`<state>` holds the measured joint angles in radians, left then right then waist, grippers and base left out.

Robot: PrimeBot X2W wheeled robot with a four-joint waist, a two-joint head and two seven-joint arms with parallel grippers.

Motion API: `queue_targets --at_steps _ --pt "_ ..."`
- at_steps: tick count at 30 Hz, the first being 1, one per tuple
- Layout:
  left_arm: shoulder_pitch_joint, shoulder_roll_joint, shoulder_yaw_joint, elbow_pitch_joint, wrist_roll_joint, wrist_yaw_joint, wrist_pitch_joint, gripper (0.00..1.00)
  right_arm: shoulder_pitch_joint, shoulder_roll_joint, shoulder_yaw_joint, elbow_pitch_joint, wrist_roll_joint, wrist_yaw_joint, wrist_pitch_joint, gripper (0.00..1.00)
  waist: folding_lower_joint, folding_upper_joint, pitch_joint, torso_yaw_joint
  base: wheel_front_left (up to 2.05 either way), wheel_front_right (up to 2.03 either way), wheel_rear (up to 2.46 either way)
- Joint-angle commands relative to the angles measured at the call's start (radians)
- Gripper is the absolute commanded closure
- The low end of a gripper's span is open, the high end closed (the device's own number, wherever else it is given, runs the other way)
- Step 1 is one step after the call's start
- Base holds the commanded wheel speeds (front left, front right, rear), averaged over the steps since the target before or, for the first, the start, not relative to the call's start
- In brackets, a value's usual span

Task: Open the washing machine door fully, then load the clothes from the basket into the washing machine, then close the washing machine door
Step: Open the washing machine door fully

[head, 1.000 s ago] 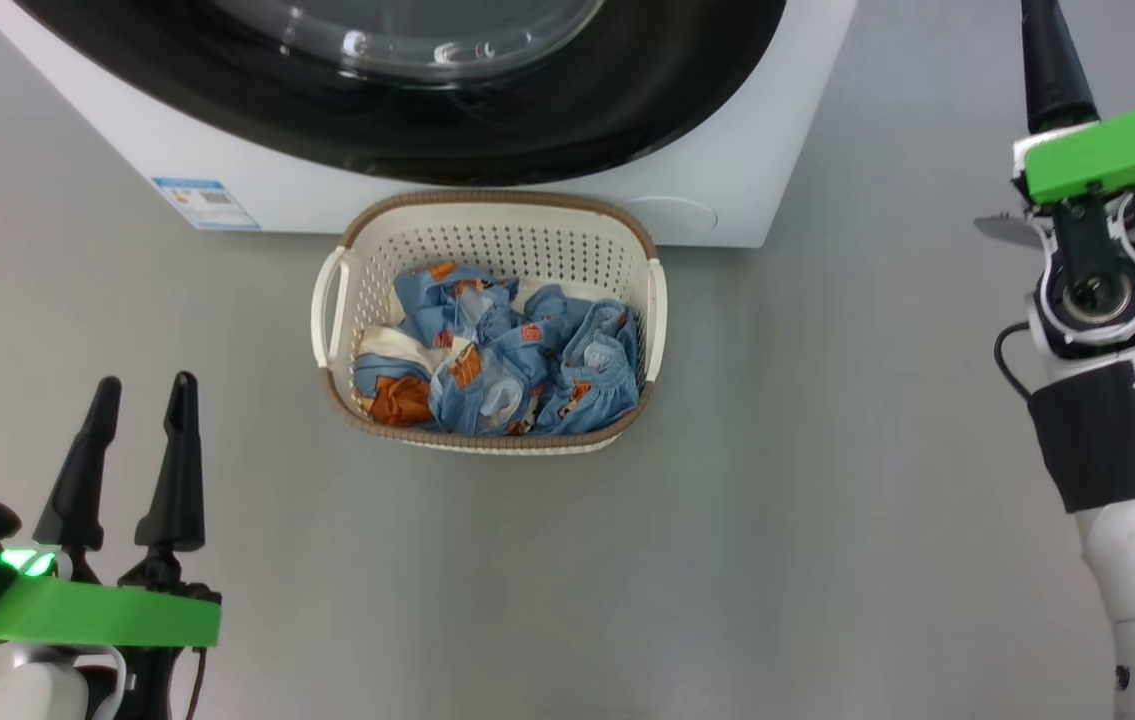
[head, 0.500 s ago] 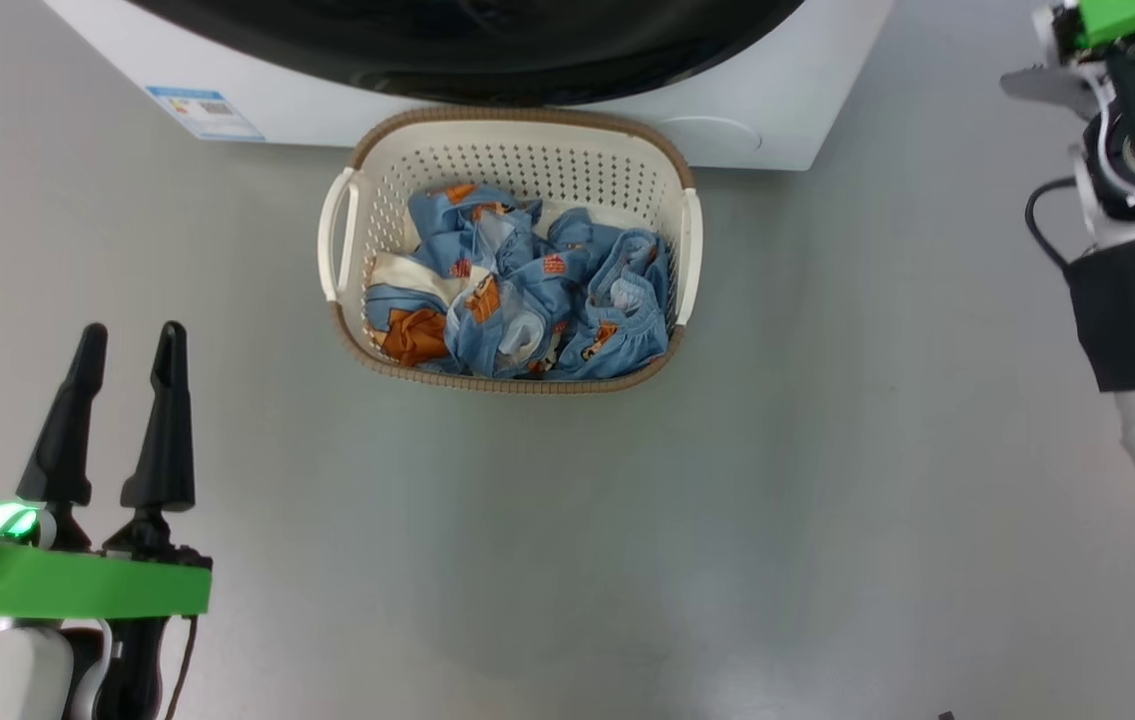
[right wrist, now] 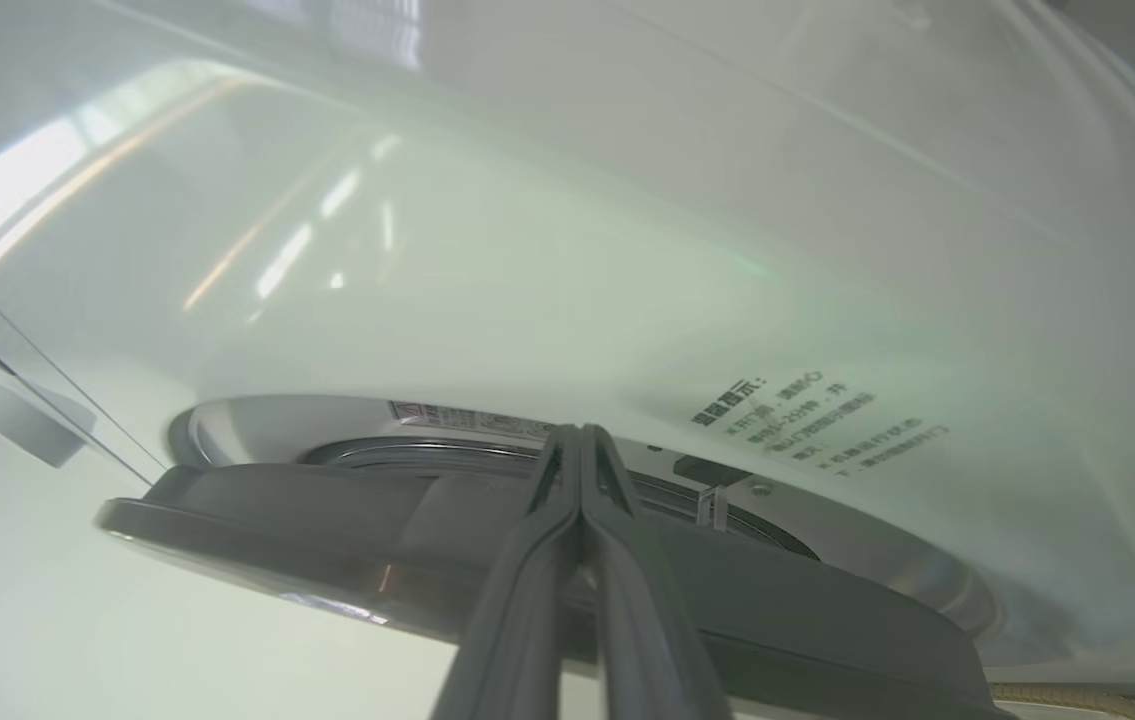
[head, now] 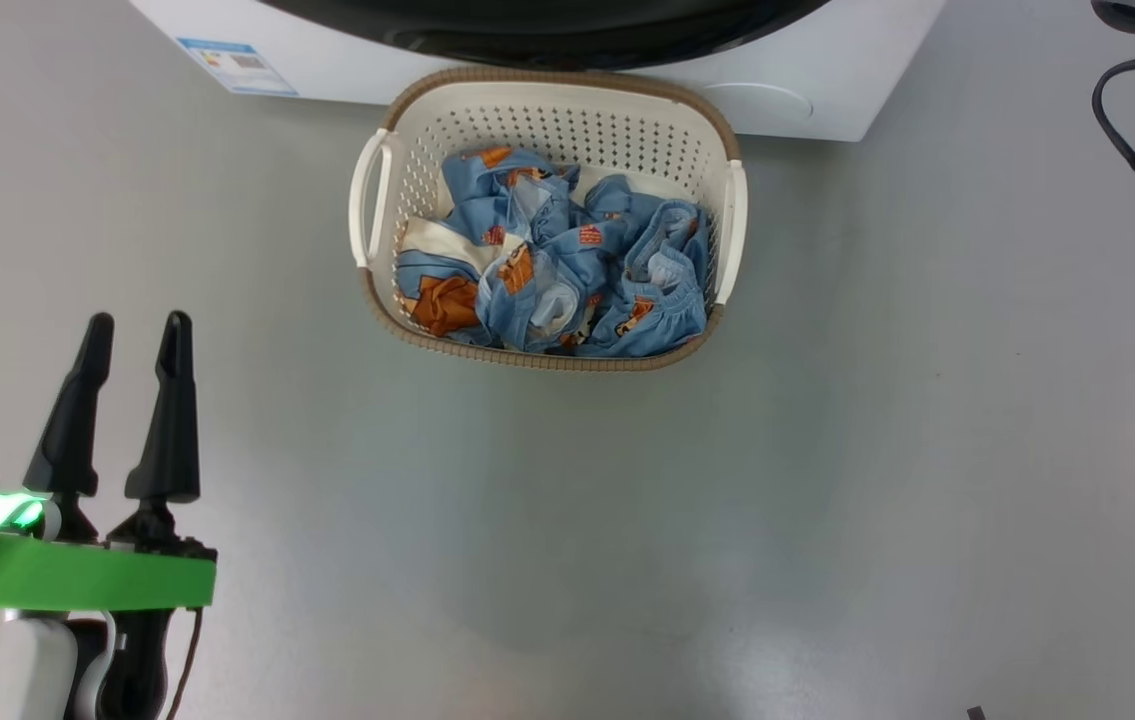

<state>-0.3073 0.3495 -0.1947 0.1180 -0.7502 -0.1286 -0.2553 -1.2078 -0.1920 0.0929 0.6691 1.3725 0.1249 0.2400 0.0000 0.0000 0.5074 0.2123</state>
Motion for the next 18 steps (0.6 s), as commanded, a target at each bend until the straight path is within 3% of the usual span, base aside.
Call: queue_targets --at_steps 1,18 --pt "-0.024 0.03 0.034 -0.014 -0.006 -0.002 -0.006 0.0 -0.038 0.019 0.013 -0.001 0.0 0.006 0.026 1.0 0.0 0.0 0.009 0.012 0.0 0.0 0.0" --pt "-0.045 0.01 0.024 0.007 -0.016 -0.002 -0.006 0.0 -0.162 0.055 0.074 0.139 -0.052 0.006 0.1 1.0 0.0 0.0 0.042 0.041 0.0 0.0 0.0"
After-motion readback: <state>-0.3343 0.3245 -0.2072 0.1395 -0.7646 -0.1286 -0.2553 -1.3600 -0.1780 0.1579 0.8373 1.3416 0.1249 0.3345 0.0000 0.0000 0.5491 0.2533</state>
